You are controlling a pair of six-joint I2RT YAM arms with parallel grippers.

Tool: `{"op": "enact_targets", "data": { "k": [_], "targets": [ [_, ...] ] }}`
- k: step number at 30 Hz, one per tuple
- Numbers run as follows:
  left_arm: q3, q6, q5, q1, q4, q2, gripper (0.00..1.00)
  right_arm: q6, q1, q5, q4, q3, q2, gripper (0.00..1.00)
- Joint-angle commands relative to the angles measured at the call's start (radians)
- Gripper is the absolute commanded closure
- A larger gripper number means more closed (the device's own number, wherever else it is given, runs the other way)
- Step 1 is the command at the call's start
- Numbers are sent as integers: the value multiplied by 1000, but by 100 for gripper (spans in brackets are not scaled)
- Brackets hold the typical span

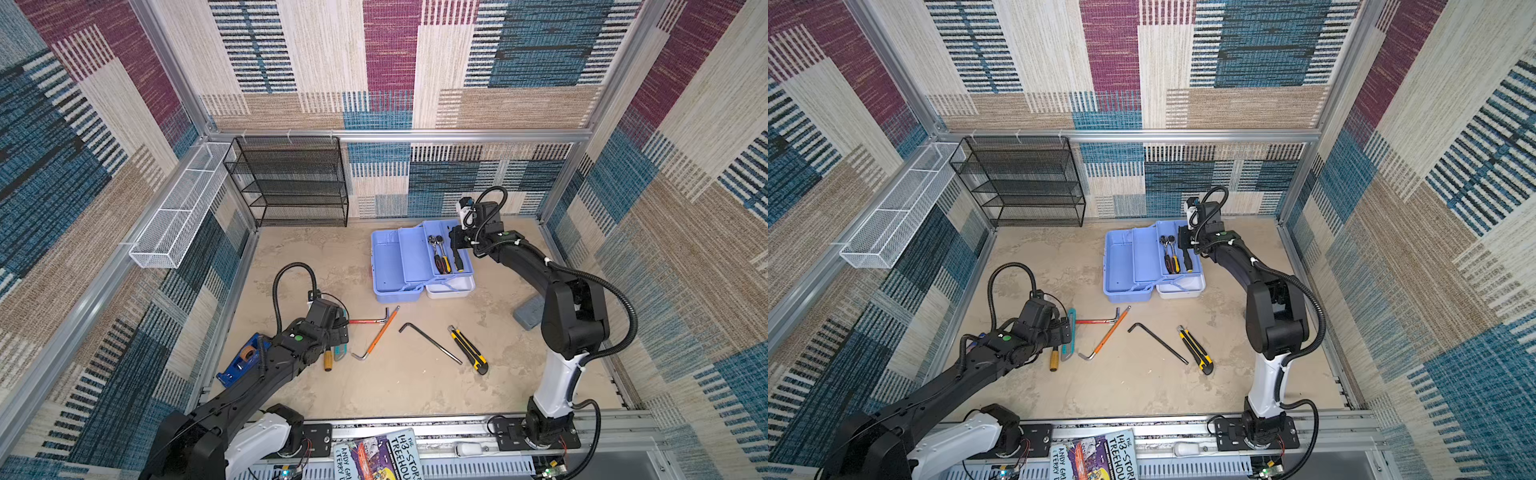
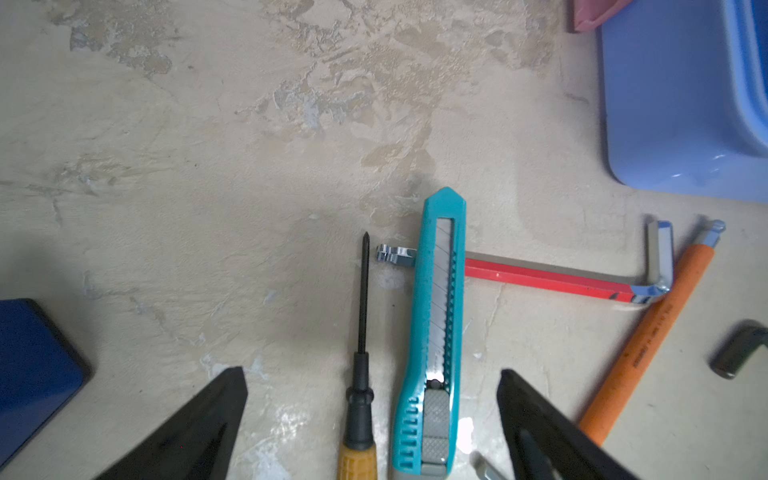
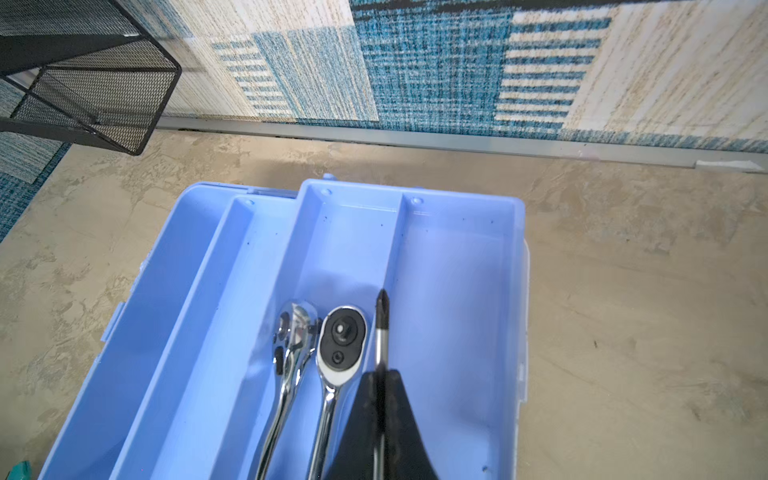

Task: Pack the tool kit
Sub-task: 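Lower the screwdriver into the tray and release with right while left grasps wooden-handled screwdriver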

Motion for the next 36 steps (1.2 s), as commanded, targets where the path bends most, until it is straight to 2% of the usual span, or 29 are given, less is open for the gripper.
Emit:
{"op": "enact_targets", "data": {
  "k": [1, 3, 5, 10, 12, 16, 26, 30, 36],
  "targets": [
    [-8, 0, 5, 1, 47, 12, 5, 21, 0, 4, 18, -4, 2, 85],
    [-11, 0, 11, 3, 61, 32, 9, 26, 0, -6, 18, 1, 1, 77],
    [-6, 2, 16, 6, 65, 56, 14, 29, 0, -20, 16, 5, -5, 73],
    [11, -6, 14, 17, 60, 95, 30, 29, 0, -19, 18, -1, -38, 57],
    [6, -12, 7, 24, 55, 102, 34, 26, 0, -21, 25, -21, -62, 50],
    [-5, -21, 18, 45, 55, 123, 41, 19, 0, -10, 58, -83, -121, 41],
    [7, -10, 98, 103, 104, 221, 58, 18, -1, 22, 185, -268, -281, 30],
    [16, -4, 109, 117, 108, 255, 70, 14, 0, 18, 198, -312, -317, 28],
    [29, 5, 117, 120, 116, 304, 77, 7, 0, 18, 212, -351, -332, 28]
  ]
}}
